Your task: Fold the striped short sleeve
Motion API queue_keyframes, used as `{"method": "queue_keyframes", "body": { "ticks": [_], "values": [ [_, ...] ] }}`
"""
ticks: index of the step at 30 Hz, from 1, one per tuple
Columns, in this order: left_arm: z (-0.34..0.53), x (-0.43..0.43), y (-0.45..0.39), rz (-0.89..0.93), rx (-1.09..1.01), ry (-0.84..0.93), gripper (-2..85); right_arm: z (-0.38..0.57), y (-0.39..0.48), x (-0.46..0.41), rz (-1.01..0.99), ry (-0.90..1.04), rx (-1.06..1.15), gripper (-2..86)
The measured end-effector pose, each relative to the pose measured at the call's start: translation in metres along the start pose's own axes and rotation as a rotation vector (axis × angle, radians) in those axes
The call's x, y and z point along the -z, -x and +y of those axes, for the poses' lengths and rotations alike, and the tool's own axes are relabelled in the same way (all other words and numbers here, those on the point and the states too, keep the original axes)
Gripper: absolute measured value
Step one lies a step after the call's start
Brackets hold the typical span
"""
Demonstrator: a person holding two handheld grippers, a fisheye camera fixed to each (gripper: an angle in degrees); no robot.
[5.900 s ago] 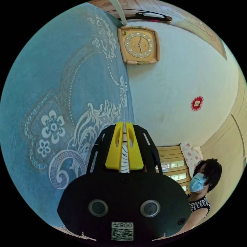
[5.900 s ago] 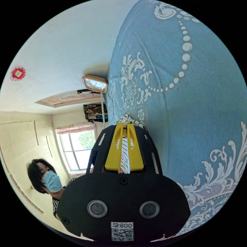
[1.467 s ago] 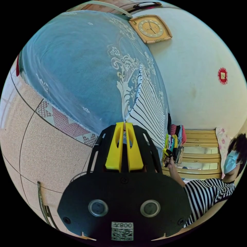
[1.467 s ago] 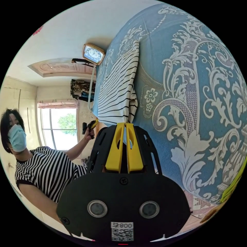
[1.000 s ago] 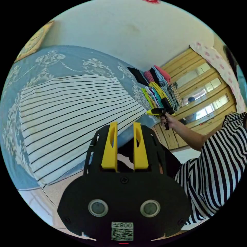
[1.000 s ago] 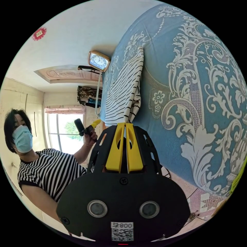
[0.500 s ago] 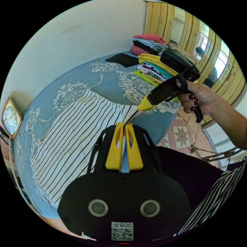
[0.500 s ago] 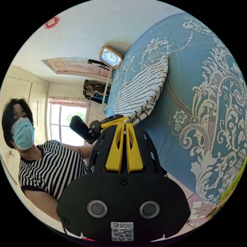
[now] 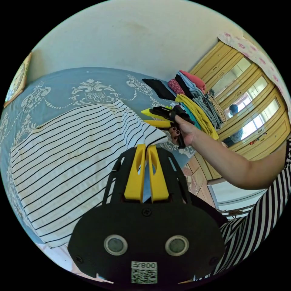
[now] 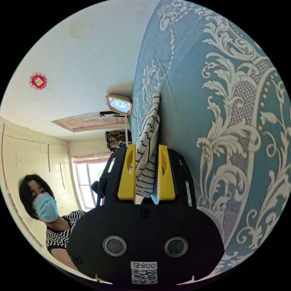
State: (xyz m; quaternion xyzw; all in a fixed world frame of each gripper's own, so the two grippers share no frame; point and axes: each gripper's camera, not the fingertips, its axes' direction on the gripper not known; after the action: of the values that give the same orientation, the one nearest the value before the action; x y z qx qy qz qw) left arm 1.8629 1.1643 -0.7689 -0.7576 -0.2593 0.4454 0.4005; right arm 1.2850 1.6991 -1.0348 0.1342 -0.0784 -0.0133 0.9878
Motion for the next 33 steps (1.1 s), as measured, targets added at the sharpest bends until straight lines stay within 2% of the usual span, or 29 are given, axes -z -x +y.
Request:
{"method": "queue_keyframes", "body": {
  "ticks": [7,12,19,25,33],
  "values": [
    [0.005,-0.005,0.004,0.017,-0.022,0.013,1.0,-0.048,-0.005,-0.05,0.06,-0.005,-0.029,9.3],
    [0.01,-0.005,0.011,0.036,-0.041,0.028,0.9,-0.074,-0.008,-0.09,0.068,0.017,-0.044,4.0],
    [0.025,0.015,0.038,0.075,-0.029,0.01,0.9,-0.077,0.006,-0.128,0.076,0.007,-0.003,1.6],
    [0.05,0.067,0.076,0.12,0.033,-0.086,0.8,-0.066,0.062,-0.176,0.062,0.009,0.133,1.3],
    [0.121,0.166,0.17,0.211,0.304,-0.292,0.8,-0.055,0.174,-0.344,0.176,0.179,0.417,1.2]
  ]
}}
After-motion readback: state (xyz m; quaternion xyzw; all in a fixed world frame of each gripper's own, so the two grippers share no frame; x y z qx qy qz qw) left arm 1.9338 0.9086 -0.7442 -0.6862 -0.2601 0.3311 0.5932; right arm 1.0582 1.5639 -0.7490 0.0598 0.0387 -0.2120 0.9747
